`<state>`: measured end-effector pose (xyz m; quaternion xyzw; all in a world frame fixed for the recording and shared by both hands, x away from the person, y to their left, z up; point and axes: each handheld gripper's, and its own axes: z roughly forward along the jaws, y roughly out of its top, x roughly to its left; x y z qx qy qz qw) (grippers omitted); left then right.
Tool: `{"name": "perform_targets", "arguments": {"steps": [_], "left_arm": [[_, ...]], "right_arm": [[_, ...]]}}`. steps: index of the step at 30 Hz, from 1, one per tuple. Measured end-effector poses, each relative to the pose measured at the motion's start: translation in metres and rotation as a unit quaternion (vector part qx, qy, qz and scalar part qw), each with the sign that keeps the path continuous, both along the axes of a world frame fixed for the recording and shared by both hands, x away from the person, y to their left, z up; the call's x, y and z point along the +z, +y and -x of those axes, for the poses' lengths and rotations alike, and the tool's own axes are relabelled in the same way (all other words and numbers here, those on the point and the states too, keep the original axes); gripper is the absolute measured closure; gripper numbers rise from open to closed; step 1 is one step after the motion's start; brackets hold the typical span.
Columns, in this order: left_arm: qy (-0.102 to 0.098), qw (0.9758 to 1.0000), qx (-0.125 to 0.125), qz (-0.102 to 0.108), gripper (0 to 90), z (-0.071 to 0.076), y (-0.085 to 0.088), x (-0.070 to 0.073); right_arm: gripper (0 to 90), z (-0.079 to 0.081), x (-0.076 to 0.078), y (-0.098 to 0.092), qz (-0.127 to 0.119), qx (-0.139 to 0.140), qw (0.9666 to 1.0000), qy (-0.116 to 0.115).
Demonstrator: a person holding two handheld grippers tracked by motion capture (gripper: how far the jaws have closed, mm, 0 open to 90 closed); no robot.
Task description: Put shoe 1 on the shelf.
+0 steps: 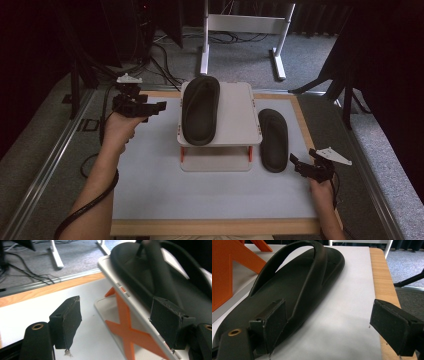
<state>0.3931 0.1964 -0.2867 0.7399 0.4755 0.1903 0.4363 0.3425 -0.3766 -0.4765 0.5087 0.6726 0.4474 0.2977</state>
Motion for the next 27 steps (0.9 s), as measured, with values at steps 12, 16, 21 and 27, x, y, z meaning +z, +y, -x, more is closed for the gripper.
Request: {"name": "perform_targets", "arguments": {"steps": [12, 16, 21, 27], "left_arm": [[-0.006, 0.9999, -0.009, 0.009, 24.5, 0.014, 0.011, -0.041], [-0.010, 0.9999, -0.002, 0.006, 24.5, 0.017, 0.013, -0.050], [-0.019, 0.9998, 0.004, 0.009, 24.5, 0.022, 0.018, -0.064], [-0.043, 0.9986, 0.027, -0.011, 24.5, 0.033, 0.020, -0.085]], "right_arm": [[13.0, 0.000, 0.000, 0.001, 0.003, 0.002, 1.0000, -0.001], [13.0, 0.000, 0.000, 0.001, 0.005, 0.003, 1.0000, -0.002], [13.0, 0.001, 0.000, 0.002, 0.007, 0.007, 0.9999, -0.003], [13.0, 0.001, 0.000, 0.002, 0.007, 0.009, 0.9999, -0.002]]}}
